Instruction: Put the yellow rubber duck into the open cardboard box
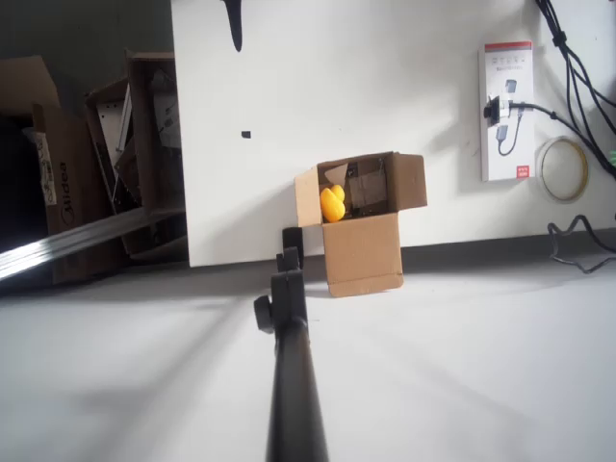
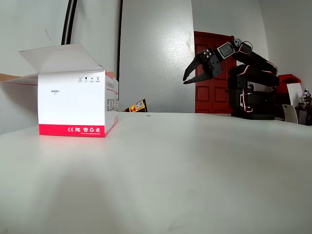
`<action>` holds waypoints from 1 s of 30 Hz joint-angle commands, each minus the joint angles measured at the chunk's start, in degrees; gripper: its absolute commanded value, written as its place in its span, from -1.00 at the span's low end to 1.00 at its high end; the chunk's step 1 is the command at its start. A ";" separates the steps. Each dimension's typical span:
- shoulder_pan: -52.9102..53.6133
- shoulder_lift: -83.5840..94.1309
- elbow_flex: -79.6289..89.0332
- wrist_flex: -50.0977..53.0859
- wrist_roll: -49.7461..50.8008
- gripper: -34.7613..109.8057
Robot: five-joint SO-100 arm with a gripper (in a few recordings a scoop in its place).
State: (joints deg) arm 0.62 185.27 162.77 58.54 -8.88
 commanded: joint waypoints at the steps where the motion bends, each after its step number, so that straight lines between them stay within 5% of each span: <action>1: 0.09 0.18 2.29 -1.76 -0.18 -0.53; 30: -1.49 0.62 13.71 -5.62 2.81 -0.52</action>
State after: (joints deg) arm -1.41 185.54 175.52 53.70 -6.33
